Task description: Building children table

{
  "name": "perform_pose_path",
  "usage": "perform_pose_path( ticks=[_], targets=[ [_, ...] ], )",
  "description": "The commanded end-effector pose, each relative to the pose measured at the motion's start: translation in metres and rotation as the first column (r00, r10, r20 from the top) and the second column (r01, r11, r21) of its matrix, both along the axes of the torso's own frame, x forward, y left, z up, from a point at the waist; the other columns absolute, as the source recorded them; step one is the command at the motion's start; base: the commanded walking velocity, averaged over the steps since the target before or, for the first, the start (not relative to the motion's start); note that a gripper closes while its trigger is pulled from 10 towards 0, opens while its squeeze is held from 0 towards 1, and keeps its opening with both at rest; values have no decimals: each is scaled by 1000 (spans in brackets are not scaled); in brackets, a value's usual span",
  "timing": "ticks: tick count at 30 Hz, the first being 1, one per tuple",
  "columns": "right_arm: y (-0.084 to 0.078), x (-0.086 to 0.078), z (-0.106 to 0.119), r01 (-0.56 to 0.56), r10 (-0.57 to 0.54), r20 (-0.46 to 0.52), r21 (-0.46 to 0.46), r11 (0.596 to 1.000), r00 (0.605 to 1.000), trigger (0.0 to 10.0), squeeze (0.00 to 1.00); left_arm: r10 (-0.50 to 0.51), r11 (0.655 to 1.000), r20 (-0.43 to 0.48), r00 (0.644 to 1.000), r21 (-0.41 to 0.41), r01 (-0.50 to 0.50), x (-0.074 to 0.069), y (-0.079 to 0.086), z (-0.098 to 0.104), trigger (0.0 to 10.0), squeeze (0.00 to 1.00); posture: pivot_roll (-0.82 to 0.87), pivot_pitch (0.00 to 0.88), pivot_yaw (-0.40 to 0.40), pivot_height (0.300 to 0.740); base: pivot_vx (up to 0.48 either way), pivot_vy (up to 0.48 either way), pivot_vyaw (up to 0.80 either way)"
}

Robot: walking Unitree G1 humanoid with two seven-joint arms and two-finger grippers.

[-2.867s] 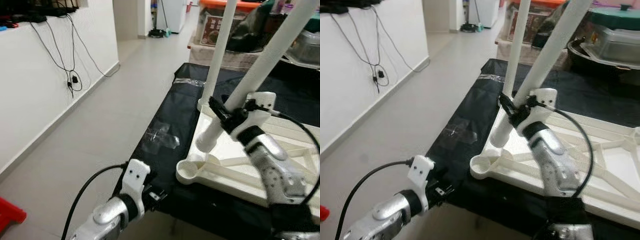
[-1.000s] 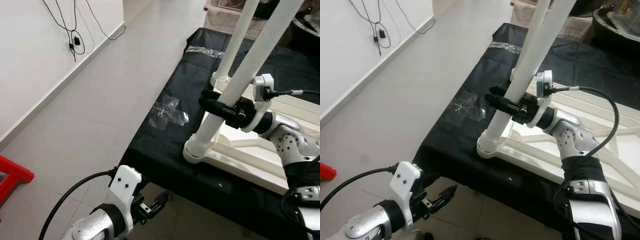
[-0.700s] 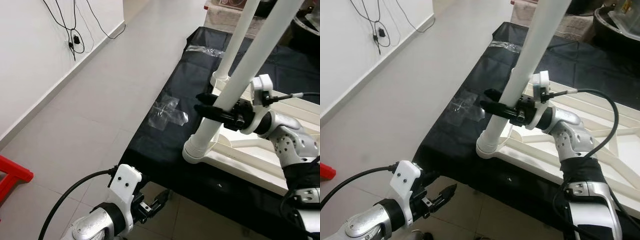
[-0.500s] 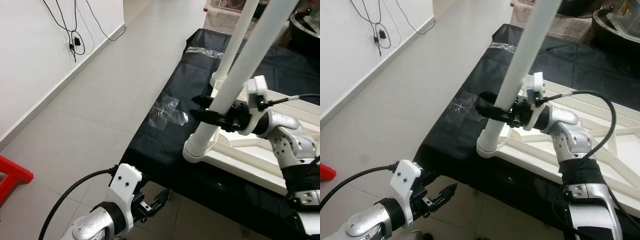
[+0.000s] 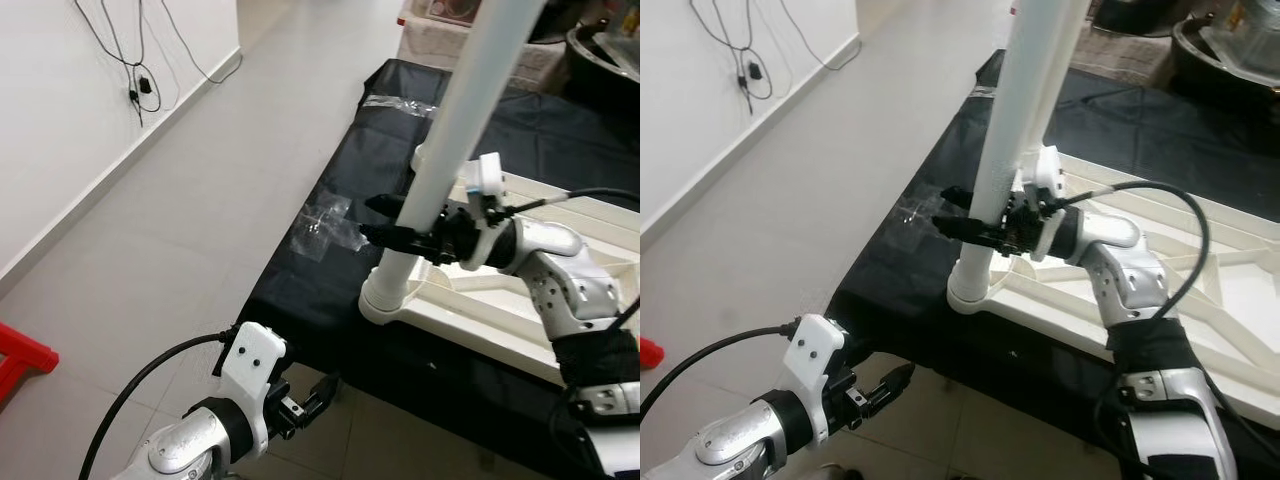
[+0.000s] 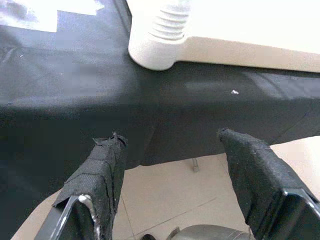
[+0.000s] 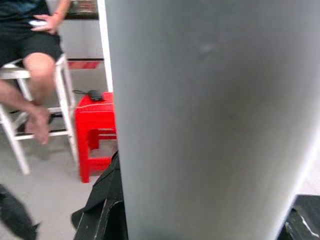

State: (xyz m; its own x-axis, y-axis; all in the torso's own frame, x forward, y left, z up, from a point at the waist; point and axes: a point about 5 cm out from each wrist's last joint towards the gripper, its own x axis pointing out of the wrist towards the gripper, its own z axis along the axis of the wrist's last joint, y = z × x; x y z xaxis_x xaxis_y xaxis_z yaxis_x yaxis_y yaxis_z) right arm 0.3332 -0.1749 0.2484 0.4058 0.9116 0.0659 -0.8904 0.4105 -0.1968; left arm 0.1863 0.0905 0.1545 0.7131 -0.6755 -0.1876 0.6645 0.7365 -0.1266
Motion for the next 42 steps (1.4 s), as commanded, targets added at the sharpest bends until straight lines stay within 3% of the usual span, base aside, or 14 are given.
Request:
perform_pose_path(
  ticks=[1,12,14,19,21,26,30,33,34,35,37,38,41,42],
  targets=[
    [-12,5,-37,132,-143,-147,-84,988,979,10000,0,1,1000,-19,1000,10,-1,-2,0,-4,10000,0,184,207,-78,740,0,0,0],
    [-23,-4,-43,425,-415,-180,15,905,892,10000,0,-1,1000,-21,1000,6,1,0,-1,-6,10000,0,172,195,-76,740,0,0,0],
    [-27,-6,-44,572,-550,-197,73,817,812,10000,0,-1,1000,-21,1000,5,1,1,-2,-7,10000,0,169,188,-75,740,0,0,0],
    [-28,-9,-45,664,-634,-217,111,739,742,10000,0,-1,1000,-21,1000,4,1,3,-3,-8,10000,0,167,177,-73,740,0,0,0],
    [-27,-13,-44,746,-716,-214,133,653,665,10000,0,-1,1000,-18,1000,4,1,6,-4,-10,10000,0,159,162,-69,740,0,0,0],
    [-20,-20,-43,798,-774,-195,140,586,602,10000,0,-3,1000,-15,1000,4,3,8,-5,-11,10000,0,155,151,-68,740,0,0,0],
    [3,-30,-41,886,-881,-103,91,454,462,10000,0,-3,1000,-5,1000,5,3,14,-6,-14,10000,0,152,121,-67,740,0,0,0],
    [6,-30,-41,904,-900,-94,80,420,426,10000,0,-3,1000,-4,1000,6,3,15,-6,-15,10000,0,152,116,-67,740,0,0,0],
    [11,-30,-40,942,-939,-74,59,331,335,10000,0,-2,1000,-1,1000,7,2,16,-7,-16,10000,0,150,109,-68,740,0,0,0],
    [12,-30,-40,952,-950,-69,54,302,305,10000,0,-2,1000,0,1000,7,2,16,-7,-16,10000,0,150,109,-68,740,0,0,0],
    [12,-30,-40,952,-950,-69,54,302,305,10000,0,-2,1000,0,1000,7,2,16,-7,-16,10000,0,150,109,-68,740,0,0,0],
    [15,-31,-44,981,-964,-183,68,183,193,10000,0,-4,1000,2,1000,7,4,17,-8,-18,10000,0,149,96,-70,740,0,0,0],
    [15,-32,-46,988,-961,-232,68,141,153,10000,0,-4,1000,3,1000,7,4,18,-8,-18,10000,0,149,96,-70,740,0,0,0],
    [16,-33,-46,994,-957,-273,68,81,97,10000,0,-4,1000,4,1000,7,4,19,-8,-19,10000,0,147,91,-70,740,0,0,0]
  ],
)
